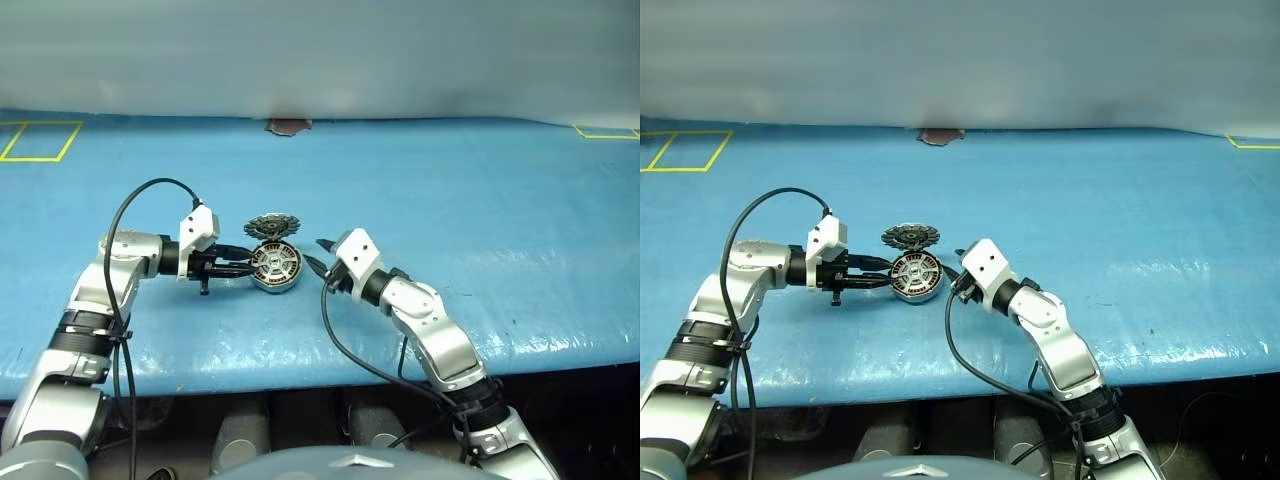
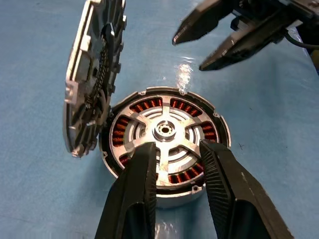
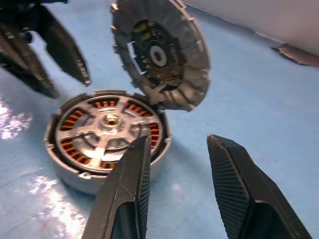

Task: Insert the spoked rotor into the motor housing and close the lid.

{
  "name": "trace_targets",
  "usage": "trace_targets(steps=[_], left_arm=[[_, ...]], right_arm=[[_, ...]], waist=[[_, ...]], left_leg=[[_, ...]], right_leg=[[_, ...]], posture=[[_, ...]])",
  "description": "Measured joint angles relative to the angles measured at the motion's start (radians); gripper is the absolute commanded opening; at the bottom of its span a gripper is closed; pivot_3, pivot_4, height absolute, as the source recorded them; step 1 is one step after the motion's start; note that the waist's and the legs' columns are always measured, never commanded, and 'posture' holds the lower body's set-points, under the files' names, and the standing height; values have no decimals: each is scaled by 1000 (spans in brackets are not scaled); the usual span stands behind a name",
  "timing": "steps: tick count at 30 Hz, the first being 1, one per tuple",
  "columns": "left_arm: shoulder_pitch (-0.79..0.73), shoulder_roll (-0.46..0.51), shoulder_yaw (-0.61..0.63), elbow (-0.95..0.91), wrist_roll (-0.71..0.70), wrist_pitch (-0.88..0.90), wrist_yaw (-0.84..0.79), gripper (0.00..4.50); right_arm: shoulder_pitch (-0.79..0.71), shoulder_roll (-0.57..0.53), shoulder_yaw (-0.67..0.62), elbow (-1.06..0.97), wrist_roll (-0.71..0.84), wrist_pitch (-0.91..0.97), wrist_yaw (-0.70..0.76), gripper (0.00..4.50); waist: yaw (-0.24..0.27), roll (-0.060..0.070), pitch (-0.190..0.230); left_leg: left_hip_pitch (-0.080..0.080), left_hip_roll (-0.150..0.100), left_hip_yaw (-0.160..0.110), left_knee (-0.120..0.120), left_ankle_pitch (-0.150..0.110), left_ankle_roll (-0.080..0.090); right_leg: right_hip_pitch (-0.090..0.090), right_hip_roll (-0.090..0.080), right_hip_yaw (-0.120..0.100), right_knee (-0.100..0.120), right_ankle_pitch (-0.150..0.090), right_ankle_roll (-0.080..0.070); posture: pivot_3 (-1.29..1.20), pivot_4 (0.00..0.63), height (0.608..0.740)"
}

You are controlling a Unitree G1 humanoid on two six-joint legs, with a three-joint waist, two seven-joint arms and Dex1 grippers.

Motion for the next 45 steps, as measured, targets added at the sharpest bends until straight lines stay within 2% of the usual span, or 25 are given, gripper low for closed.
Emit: trace_targets(steps=[4, 8, 11, 15, 24, 34, 45], left_arm=[[66, 14, 27, -30, -3, 1, 42, 1471], [138, 7, 38, -84, -13, 12, 88, 1471], [168, -5, 43, -112, -22, 26, 113, 1498], [195, -10, 49, -144, -32, 46, 143, 1498], [222, 7, 80, -157, -52, 62, 178, 1498], [215, 53, 147, -130, -56, 61, 223, 1498], [207, 28, 139, -127, -56, 61, 247, 1498]], right_arm=[[-55, 21, -52, 43, 2, -3, -39, 1882], [-183, 31, -73, 148, 1, -37, -45, 1882], [-268, 46, -88, 229, 10, -68, -33, 1289], [-359, 101, -88, 330, 58, -93, 38, 13], [-392, 153, -43, 453, 76, -99, 124, 13], [-239, 110, 42, 266, 76, -10, 180, 13], [-148, 104, 132, 240, 33, -19, 171, 13]], waist=[[0, 0, 0], [-3, 0, 0], [-4, 0, 0], [-8, 0, 0], [-17, 1, 0], [-21, 1, 0], [-22, 1, 0]], left_leg=[[0, 0, 0, 0, 0, 0], [0, 0, 1, 0, 0, 0], [0, 0, 0, -1, 0, 0], [0, 0, 0, -2, 0, 0], [0, 0, 0, -2, 0, 0], [0, 0, 0, -2, 0, 0], [1, 0, 0, -2, 0, 0]], right_leg=[[0, 0, 0, 0, 0, 0], [0, 0, 0, 0, 0, 0], [0, 0, 0, 0, 0, 0], [0, 0, 0, 0, 0, 0], [-1, 0, 0, 0, 0, 0], [-1, 0, 0, 0, 0, -1], [-1, 0, 0, 0, 0, -1]], posture=[[0, 150, 740], [0, 150, 740], [0, 150, 740], [0, 150, 740], [0, 150, 740], [0, 150, 740], [0, 150, 740]])
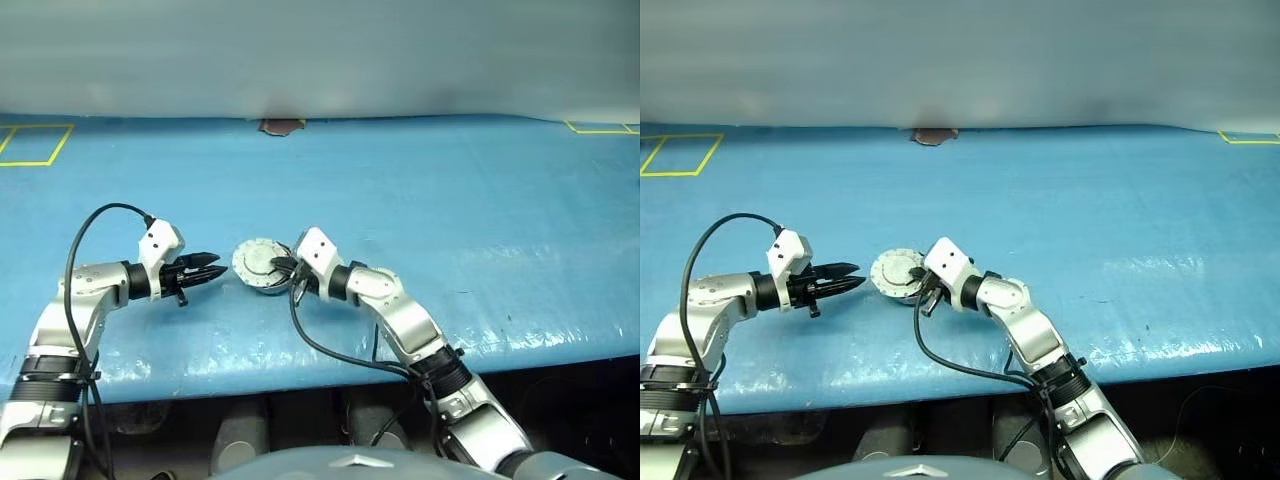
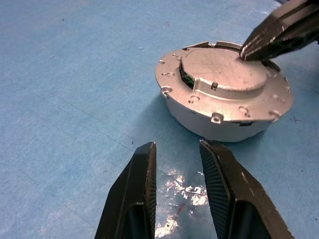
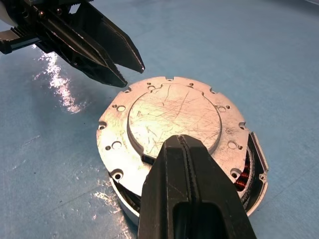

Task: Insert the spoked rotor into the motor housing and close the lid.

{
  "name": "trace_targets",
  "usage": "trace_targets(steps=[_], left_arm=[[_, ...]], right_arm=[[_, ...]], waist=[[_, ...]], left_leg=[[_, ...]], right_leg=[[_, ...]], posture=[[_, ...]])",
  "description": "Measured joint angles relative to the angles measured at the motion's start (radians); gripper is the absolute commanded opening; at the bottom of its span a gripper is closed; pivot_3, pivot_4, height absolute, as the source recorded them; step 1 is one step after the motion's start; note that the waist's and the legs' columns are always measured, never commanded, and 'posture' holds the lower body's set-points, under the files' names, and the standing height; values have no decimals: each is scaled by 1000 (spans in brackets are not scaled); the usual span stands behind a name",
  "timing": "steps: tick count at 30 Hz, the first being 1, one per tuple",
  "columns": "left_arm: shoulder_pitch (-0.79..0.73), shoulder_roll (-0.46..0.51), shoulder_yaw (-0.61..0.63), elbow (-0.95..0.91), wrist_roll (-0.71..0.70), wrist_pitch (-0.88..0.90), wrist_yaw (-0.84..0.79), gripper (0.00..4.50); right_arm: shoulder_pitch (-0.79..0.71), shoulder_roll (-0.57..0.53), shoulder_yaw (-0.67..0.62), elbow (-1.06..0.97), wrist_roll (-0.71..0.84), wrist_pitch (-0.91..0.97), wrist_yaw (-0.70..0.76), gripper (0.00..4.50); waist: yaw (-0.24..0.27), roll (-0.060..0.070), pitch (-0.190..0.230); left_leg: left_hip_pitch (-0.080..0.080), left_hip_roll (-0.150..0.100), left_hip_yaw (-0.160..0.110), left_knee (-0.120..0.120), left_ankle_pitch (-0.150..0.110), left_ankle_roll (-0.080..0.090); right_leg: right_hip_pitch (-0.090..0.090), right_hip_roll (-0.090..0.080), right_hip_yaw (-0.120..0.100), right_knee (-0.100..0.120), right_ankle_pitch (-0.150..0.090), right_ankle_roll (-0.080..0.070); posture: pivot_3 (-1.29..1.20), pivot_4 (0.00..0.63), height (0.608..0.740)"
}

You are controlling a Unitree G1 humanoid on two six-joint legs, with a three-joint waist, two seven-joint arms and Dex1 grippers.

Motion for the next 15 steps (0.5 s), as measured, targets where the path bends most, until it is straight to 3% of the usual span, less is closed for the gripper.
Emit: trace_targets(steps=[14, 15], left_arm=[[-6, -31, -20, 0, -3, 5, 5, 1498], [-7, -30, -24, 0, -2, 4, 0, 1498]], right_arm=[[40, 54, -55, 35, 45, -77, -49, 13], [38, 54, -61, 21, 52, -77, -44, 183]], waist=[[3, 0, 0], [2, 0, 0]], left_leg=[[1, 0, 0, 1, 0, 0], [0, 0, 0, 1, 0, 0]], right_leg=[[1, 0, 0, 0, 0, 0], [1, 0, 0, 0, 0, 0]], posture=[[0, 150, 740], [0, 150, 740]])
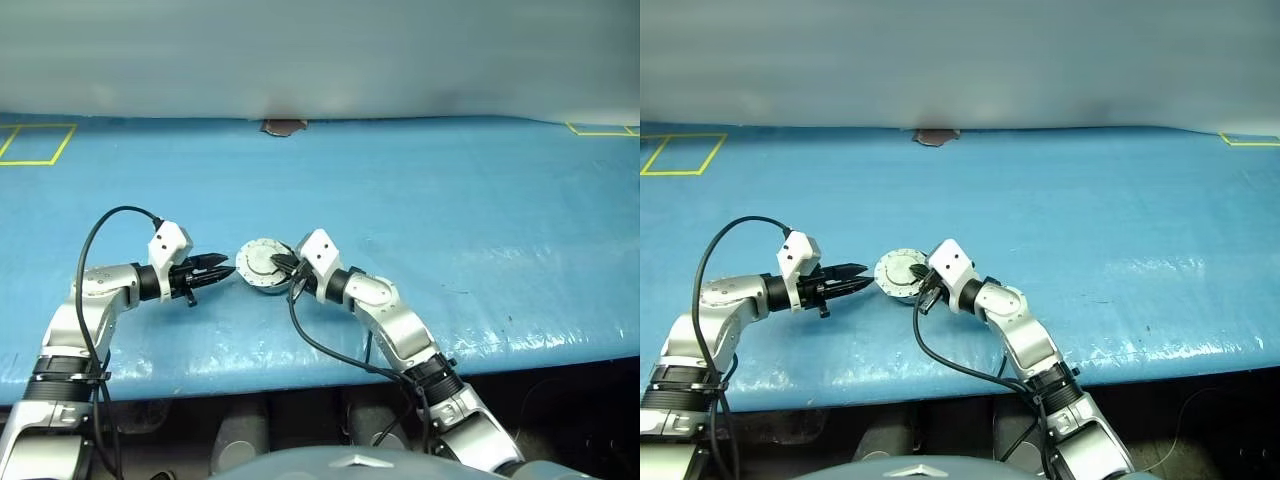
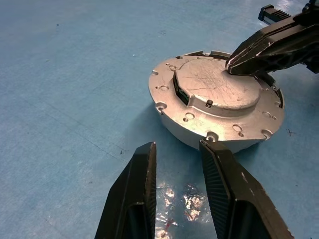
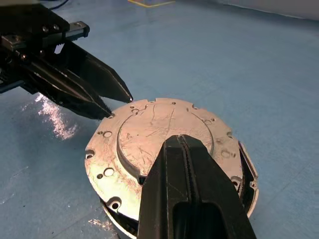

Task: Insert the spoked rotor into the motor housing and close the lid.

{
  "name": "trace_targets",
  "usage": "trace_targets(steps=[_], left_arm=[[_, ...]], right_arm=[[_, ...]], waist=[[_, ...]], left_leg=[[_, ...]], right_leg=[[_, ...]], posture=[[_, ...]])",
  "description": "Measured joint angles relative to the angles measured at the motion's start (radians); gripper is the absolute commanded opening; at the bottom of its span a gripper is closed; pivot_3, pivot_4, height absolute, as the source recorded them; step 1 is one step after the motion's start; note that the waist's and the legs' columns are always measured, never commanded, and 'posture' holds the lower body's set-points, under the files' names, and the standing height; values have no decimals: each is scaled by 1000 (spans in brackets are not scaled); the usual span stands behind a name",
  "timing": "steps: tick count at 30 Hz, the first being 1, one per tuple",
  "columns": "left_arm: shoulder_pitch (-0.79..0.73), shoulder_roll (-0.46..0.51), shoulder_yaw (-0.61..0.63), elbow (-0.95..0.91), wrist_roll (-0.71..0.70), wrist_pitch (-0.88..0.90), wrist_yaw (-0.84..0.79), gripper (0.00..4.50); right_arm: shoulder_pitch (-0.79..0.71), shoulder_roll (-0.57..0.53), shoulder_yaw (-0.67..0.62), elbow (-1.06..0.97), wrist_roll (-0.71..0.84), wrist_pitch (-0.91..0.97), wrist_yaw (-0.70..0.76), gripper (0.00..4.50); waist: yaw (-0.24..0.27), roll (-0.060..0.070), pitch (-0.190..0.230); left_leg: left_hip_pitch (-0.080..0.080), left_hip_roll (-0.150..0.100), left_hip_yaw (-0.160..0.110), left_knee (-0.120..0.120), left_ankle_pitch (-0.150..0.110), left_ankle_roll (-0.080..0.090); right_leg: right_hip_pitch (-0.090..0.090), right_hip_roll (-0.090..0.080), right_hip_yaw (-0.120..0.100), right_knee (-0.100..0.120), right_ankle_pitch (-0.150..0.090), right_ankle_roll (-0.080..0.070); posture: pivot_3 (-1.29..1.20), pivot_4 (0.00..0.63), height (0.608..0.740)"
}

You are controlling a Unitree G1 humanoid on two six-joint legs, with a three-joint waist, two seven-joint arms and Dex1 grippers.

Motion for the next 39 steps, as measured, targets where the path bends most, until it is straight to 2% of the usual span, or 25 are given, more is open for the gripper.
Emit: trace_targets(steps=[3, 13, 14, 26, 28, 39], left_arm=[[-14, 1, -9, 0, 4, -7, -13, 1498], [-19, 1, -14, 0, 8, -25, -18, 1498], [-16, 1, -14, 0, 8, -25, -18, 1498], [15, 5, -13, -6, 7, -25, -9, 1498], [16, 7, -10, -6, 7, -25, -5, 1498], [17, 10, -7, -8, 7, -25, 13, 1498]], right_arm=[[-19, 0, -10, -18, 20, 19, 21, 897], [-82, 35, -15, 25, 53, 40, 52, 4242], [-86, 37, -19, 39, 53, 40, 49, 4462], [-94, 68, -34, 184, 38, 19, 9, 4462], [-94, 69, -34, 190, 34, 12, 10, 4077], [-74, 50, 13, 161, -19, -25, 17, 4077]], waist=[[-1, 0, 0], [-2, 0, 0], [-2, 0, 0], [-3, 0, 0], [-3, 0, 0], [-4, 0, 0]], left_leg=[[0, 0, 0, -1, 0, 0], [0, 0, 0, -1, 0, 0], [0, 0, 0, -1, 0, 0], [0, 0, 0, -1, 0, 0], [0, 0, 0, -1, 0, 0], [0, 0, 0, -1, 0, 0]], right_leg=[[0, 0, 0, 0, 0, 0], [0, 0, 0, 0, 0, 0], [0, 0, 0, 0, 0, 0], [-1, 0, 0, 0, 0, 0], [0, 0, 0, 0, 0, 0], [-1, 0, 0, 0, 0, 0]], posture=[[0, 150, 740], [0, 150, 740], [0, 150, 740], [0, 150, 740], [0, 150, 740], [0, 150, 740]])
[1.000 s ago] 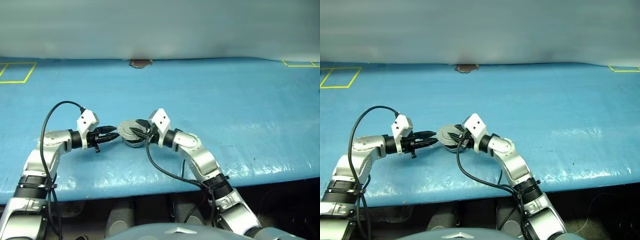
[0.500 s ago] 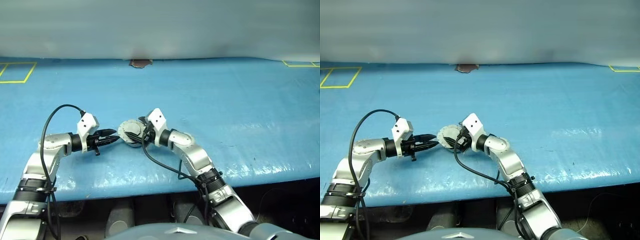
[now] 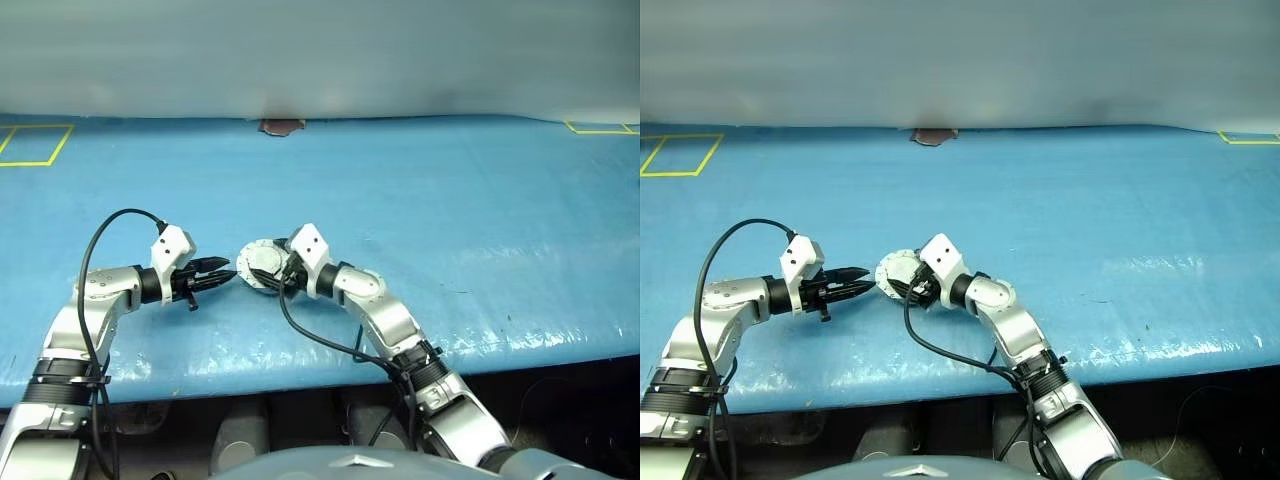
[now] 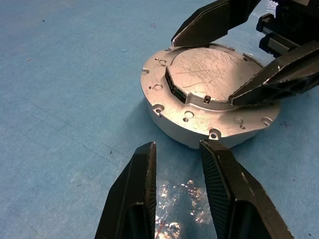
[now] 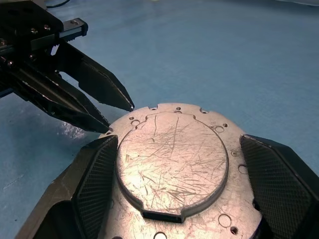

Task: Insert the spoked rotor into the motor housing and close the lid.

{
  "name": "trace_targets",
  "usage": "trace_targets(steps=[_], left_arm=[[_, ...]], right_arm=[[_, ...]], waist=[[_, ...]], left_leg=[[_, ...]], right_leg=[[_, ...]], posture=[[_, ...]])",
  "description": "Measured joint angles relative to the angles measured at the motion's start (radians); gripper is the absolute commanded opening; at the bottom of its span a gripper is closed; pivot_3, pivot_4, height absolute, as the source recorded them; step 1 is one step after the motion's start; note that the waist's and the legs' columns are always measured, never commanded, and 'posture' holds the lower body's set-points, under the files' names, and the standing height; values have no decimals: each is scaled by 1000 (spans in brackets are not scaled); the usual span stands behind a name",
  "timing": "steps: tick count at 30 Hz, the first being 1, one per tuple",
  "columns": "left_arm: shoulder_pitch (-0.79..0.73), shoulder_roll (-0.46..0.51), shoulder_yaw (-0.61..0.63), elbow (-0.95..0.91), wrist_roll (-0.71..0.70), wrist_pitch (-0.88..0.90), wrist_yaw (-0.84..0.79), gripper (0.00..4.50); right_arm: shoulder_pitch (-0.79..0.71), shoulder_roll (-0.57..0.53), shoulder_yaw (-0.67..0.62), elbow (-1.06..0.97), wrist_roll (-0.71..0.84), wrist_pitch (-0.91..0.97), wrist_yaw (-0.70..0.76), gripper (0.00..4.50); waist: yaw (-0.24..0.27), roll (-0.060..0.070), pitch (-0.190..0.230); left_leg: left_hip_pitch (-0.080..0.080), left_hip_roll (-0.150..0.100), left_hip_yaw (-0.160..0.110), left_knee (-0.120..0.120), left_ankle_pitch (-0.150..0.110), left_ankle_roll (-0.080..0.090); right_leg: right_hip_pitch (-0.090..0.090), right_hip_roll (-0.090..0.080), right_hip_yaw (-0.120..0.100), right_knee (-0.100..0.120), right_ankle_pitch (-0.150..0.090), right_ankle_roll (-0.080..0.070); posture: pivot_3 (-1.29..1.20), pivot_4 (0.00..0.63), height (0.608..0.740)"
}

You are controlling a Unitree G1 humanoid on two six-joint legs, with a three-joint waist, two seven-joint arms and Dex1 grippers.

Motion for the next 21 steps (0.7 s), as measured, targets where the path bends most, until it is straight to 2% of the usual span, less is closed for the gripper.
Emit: trace_targets(steps=[7, 12, 21], left_arm=[[0, 0, 0, 0, 0, 0, 10, 1498], [4, 0, 1, 0, 0, -1, 16, 1498], [5, 0, 6, 0, 0, -3, 16, 1498]], right_arm=[[0, 3, 15, 4, -18, -1, 6, 4077], [-4, 10, 12, 16, -23, -3, -6, 3016], [-5, -52, 14, -78, -22, 74, 20, 3018]], waist=[[-1, 0, 0], [-2, 0, 0], [6, 0, 0]], left_leg=[[0, 0, 0, 0, 0, 0], [1, 0, 0, 0, 0, 0], [-1, -1, 0, 0, 0, 0]], right_leg=[[0, 0, 0, 0, 0, 0], [1, 0, 0, 0, 0, 0], [0, -1, 0, -1, 0, 0]], posture=[[0, 150, 740], [0, 150, 740], [0, 150, 740]])
